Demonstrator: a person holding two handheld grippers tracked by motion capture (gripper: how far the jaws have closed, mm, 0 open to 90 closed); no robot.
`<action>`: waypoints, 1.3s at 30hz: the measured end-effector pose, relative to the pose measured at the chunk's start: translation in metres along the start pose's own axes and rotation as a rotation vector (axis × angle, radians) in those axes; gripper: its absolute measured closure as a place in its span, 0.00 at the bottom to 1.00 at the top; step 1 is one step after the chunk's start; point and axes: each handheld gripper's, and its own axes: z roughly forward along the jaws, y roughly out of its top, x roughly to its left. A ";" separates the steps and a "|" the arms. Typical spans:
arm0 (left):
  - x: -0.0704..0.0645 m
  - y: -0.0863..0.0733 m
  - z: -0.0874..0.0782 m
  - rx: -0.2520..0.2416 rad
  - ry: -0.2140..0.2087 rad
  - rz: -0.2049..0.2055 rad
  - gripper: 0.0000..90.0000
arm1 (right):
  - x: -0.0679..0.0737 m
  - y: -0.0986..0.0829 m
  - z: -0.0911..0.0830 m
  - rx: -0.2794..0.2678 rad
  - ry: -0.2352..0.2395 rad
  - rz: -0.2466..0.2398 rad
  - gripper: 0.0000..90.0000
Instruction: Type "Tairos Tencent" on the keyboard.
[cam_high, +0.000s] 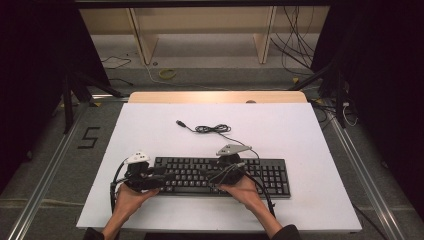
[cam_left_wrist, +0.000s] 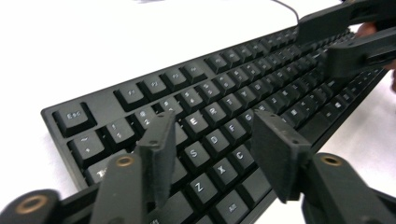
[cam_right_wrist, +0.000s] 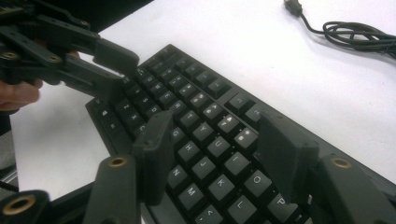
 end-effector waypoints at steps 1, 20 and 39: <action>0.000 0.000 -0.001 -0.004 -0.003 -0.003 0.50 | 0.000 0.000 0.000 -0.001 0.000 0.002 0.54; -0.006 -0.002 -0.005 -0.060 -0.015 -0.005 0.34 | -0.002 0.002 0.007 0.028 0.013 -0.020 0.79; -0.010 -0.003 -0.008 -0.075 -0.024 0.008 0.32 | -0.004 -0.003 0.019 0.093 -0.048 -0.039 1.00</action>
